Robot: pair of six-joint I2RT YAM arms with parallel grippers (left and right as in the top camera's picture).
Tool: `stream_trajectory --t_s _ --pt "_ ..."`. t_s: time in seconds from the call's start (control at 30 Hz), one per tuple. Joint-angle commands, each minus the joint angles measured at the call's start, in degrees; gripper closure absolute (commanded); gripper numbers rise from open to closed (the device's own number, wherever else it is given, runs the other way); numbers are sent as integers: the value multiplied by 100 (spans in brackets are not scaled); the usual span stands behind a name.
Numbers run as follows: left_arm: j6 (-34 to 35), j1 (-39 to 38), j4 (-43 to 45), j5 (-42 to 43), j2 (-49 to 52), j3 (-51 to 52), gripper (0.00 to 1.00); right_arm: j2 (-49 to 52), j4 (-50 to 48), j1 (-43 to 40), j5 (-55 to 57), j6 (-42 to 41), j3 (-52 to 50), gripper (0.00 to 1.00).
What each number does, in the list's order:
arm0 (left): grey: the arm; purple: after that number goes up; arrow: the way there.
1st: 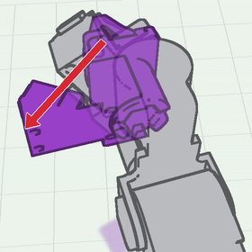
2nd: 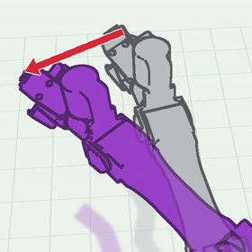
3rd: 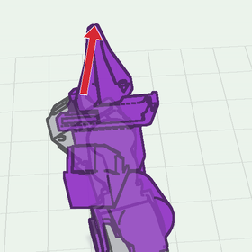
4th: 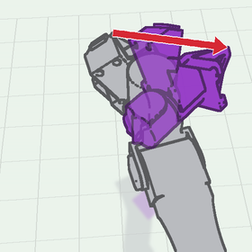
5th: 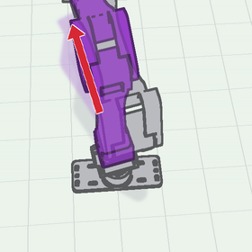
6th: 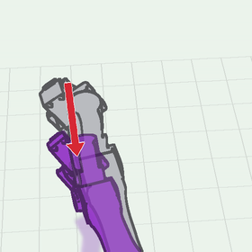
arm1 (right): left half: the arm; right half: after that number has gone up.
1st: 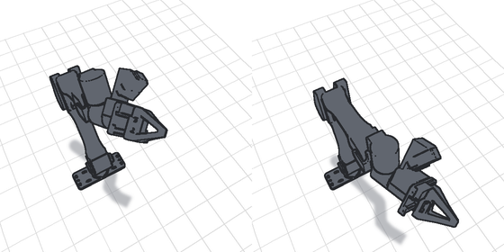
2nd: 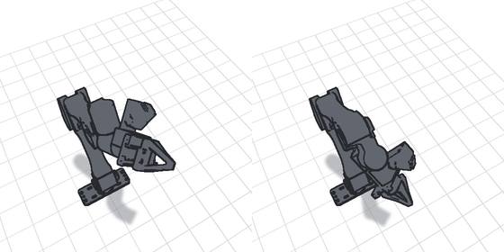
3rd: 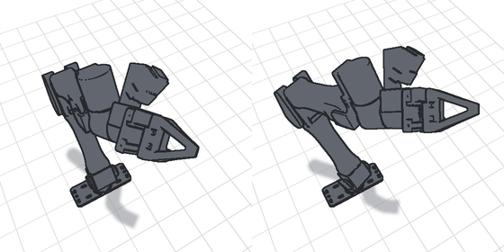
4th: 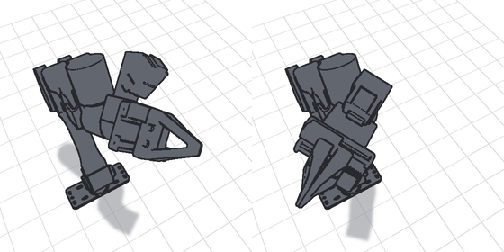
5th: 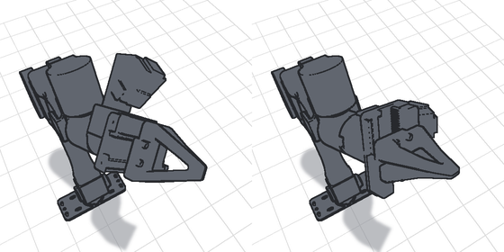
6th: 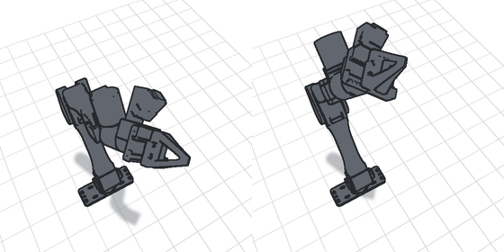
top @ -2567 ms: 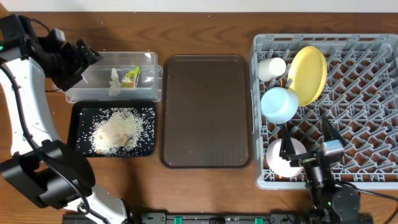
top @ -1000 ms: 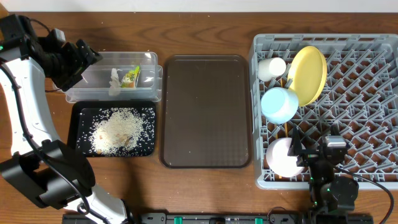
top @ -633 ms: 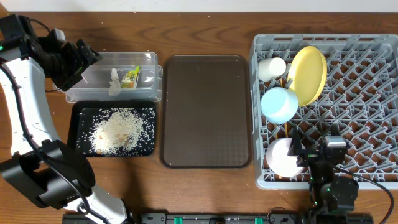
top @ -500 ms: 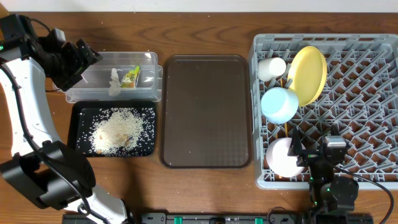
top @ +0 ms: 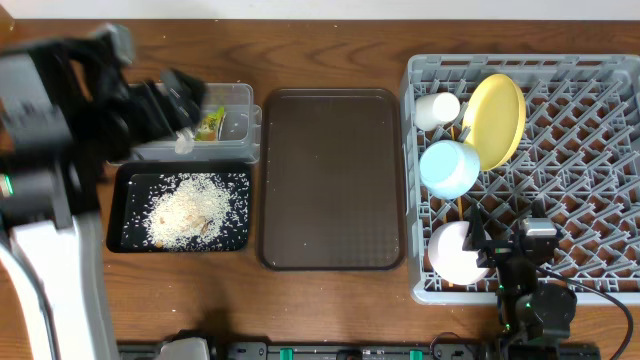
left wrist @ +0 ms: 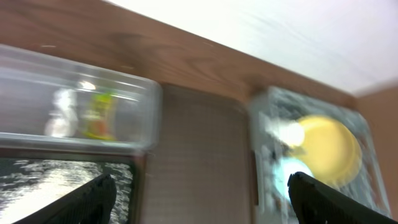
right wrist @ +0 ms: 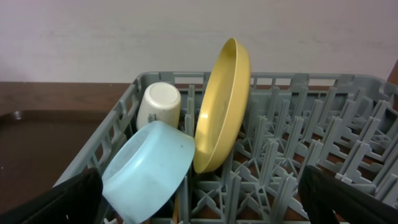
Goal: Sort waste into correct bins and load items into the dishwasher rack
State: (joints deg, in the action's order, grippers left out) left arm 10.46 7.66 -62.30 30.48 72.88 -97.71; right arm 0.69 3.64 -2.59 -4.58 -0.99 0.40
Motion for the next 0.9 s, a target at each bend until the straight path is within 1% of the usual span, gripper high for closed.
stream_trajectory --t_s 0.0,0.07,0.13,0.27,0.4,0.47,0.57,0.67,0.77,0.87 --pt "-35 -538 -44 -33 -756 673 9 -37 22 -61 -37 63 -9 1" --pt "-39 -837 20 -203 -1386 1241 9 -37 22 -59 -37 63 -9 1" --pt "-37 -944 59 -529 -2039 1834 9 -37 22 -61 -37 66 -9 1" --pt "-37 -946 122 -726 -3346 3038 9 -37 22 -61 -39 63 -9 1" --pt "-37 -946 654 -907 -4592 4247 9 -37 22 -61 -37 63 -9 1" --pt "-37 -946 1180 -951 -5217 4918 9 -37 22 -61 -37 63 -9 1" --pt "-37 -946 2081 -1021 -5895 5733 9 -37 22 -61 -37 63 -9 1" --pt "-39 -946 3335 -1069 -6435 6625 9 -37 22 -59 -37 66 -9 1" --pt "-114 -946 4800 -1069 -6778 7545 9 -37 22 -61 -37 63 -9 1" --pt "-192 -946 6054 -1071 -6979 8338 9 -37 22 -61 -37 66 -9 1"
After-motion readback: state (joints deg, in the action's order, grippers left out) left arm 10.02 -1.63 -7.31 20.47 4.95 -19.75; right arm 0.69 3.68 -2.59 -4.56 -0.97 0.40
